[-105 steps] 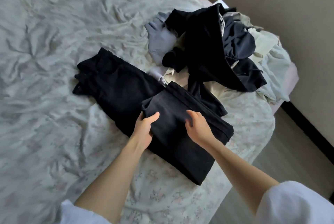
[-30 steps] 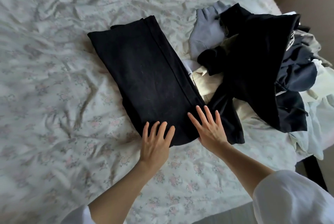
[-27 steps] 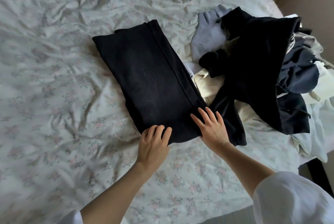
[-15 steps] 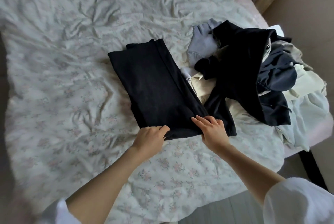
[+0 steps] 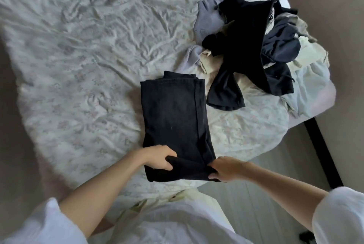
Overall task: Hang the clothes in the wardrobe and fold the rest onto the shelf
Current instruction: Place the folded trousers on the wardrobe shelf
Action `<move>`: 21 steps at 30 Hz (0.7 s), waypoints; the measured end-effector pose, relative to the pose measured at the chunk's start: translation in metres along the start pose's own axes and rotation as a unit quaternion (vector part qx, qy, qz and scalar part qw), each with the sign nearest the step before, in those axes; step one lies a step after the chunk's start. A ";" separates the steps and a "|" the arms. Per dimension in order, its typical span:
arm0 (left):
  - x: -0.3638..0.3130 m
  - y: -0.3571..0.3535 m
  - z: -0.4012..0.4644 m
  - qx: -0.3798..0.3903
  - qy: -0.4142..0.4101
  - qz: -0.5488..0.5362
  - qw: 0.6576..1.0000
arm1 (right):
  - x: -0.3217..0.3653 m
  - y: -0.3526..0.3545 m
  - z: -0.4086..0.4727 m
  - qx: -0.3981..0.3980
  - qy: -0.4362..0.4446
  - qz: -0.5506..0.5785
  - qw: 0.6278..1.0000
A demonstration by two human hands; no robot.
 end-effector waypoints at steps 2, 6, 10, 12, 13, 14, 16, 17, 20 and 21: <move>0.008 0.011 0.000 -0.024 0.008 -0.056 0.998 | -0.002 0.019 0.004 -0.039 -0.019 0.039 0.998; 0.030 0.052 0.000 -0.187 0.028 -0.166 0.968 | -0.013 0.077 0.013 -0.224 -0.046 0.099 0.968; 0.049 0.099 0.005 -0.384 0.083 -0.217 0.894 | -0.012 0.135 0.030 -0.405 -0.021 0.077 0.911; 0.053 0.118 0.013 -0.439 0.101 -0.227 0.863 | -0.011 0.159 0.045 -0.443 -0.014 0.063 0.894; 0.057 0.129 0.019 -0.460 0.111 -0.235 0.849 | -0.012 0.173 0.056 -0.455 -0.013 0.060 0.888; 0.061 0.136 0.025 -0.476 0.123 -0.244 0.836 | -0.014 0.185 0.066 -0.462 -0.014 0.058 0.885; 0.069 0.146 0.035 -0.513 0.148 -0.253 0.807 | -0.015 0.203 0.085 -0.470 -0.013 0.046 0.882; 0.075 0.152 0.041 -0.531 0.161 -0.260 0.790 | -0.016 0.212 0.096 -0.473 -0.009 0.040 0.880; 0.088 0.157 0.055 -0.564 0.194 -0.268 0.757 | -0.015 0.226 0.119 -0.478 0.001 0.025 0.878; 0.092 0.157 0.061 -0.570 0.204 -0.262 0.751 | -0.016 0.229 0.128 -0.477 0.002 0.021 0.879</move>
Point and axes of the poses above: each hand's wrist, its own z-axis towards the middle knuckle, its own y-axis out of the back of the hand, x = y × z, the point moved 2 cm from there along z, towards the middle knuckle, and after that the axes turned 8 degrees about z, right-handed, at the moved point
